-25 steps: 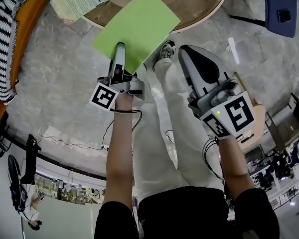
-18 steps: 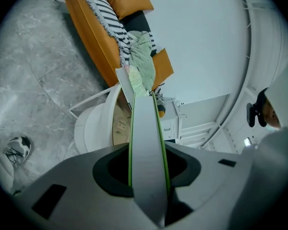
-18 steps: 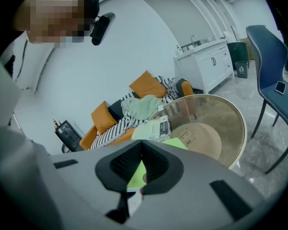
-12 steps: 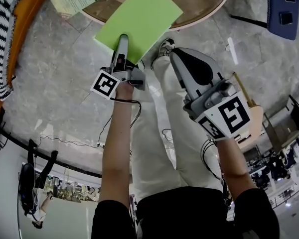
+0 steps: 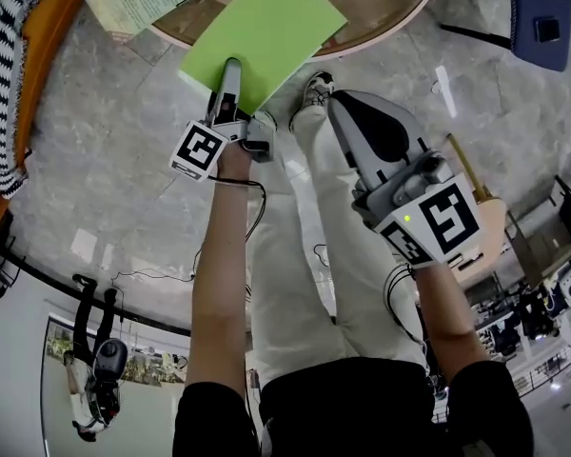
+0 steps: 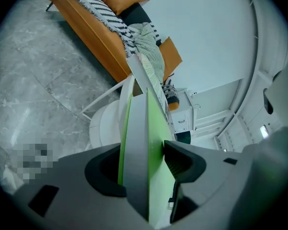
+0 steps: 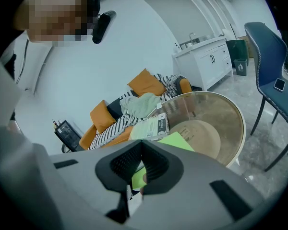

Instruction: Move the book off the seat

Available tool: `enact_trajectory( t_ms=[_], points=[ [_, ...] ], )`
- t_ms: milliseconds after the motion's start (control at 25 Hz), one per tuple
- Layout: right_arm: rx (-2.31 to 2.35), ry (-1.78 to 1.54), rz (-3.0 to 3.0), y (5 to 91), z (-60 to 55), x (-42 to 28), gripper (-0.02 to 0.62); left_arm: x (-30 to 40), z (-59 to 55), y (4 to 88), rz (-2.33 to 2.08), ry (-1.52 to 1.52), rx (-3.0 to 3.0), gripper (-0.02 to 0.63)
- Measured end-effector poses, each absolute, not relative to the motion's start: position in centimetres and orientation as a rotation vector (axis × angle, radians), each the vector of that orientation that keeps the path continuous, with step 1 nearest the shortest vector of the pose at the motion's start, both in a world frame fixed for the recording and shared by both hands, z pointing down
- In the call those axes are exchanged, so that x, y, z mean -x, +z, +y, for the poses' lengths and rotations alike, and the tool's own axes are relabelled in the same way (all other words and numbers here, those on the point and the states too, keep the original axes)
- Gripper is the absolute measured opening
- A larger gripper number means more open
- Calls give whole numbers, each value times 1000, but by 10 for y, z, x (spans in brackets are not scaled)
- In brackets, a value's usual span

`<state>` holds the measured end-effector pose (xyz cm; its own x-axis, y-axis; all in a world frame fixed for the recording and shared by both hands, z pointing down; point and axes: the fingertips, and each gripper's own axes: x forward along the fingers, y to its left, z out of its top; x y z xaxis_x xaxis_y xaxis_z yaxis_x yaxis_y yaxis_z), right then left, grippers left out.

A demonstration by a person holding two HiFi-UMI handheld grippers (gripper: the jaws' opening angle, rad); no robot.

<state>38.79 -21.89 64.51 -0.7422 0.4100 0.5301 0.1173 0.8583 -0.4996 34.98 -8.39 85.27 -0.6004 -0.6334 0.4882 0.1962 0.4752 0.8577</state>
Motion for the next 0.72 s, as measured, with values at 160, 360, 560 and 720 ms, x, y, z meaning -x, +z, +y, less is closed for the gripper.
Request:
enact_trajectory(
  t_ms=[160, 360, 560, 720],
  points=[
    [367, 593, -2366, 647, -220, -389, 15, -347, -78, 864, -1886, -1156, -327, 276],
    [363, 599, -2354, 650, -217, -391, 15, -340, -80, 869, -1914, -1065, -320, 294],
    [354, 604, -2356, 651, -216, -388, 15, -337, -83, 868, -1940, -898, -334, 311],
    [352, 603, -2360, 649, -214, -385, 15, -334, -78, 864, -1977, -726, -334, 328]
  ],
)
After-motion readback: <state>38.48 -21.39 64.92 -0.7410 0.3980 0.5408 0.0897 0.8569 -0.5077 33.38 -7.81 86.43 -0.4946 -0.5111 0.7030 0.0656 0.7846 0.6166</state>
